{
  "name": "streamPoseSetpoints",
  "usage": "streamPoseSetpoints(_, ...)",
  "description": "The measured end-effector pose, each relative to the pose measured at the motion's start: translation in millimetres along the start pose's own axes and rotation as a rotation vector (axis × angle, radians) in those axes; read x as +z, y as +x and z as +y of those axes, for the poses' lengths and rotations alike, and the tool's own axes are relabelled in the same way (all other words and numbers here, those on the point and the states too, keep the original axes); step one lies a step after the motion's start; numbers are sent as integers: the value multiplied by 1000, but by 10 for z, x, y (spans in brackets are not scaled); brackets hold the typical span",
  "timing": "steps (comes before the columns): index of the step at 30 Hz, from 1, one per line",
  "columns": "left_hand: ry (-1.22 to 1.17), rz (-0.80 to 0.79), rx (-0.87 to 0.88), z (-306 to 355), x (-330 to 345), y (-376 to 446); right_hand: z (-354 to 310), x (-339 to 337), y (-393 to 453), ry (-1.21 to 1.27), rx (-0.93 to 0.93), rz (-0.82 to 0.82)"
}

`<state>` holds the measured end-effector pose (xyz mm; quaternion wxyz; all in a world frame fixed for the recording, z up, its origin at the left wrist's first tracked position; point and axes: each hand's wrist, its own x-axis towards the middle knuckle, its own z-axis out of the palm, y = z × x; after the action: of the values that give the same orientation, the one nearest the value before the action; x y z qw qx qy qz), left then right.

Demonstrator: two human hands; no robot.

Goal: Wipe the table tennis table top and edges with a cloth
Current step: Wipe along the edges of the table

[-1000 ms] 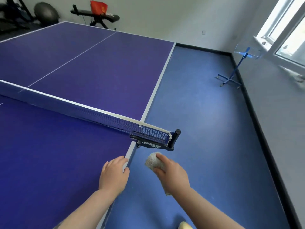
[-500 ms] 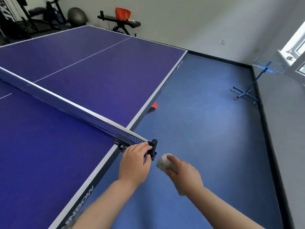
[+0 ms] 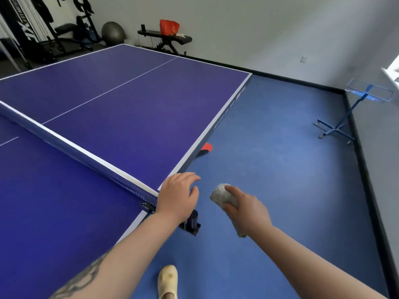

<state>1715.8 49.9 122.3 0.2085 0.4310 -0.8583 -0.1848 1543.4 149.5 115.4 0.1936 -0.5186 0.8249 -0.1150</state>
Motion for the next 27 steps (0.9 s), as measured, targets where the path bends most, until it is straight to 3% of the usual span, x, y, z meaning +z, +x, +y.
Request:
streamPoseSetpoints(10,135,-208,-136,-1243,-347,1084,-688,512,1123,436,202,-63)
streamPoseSetpoints(18,113,-526,-202,-1886,254,1803,-904,1033,1651,1135,698,-149)
streamPoseSetpoints(23,386,-540,-112,-2158,763,1899,-1102,1448,1923,1258,847,-188)
streamPoseSetpoints(27,499,-498,-25,-2451,920,1767,-1412,1740,1967,1261,788,-254)
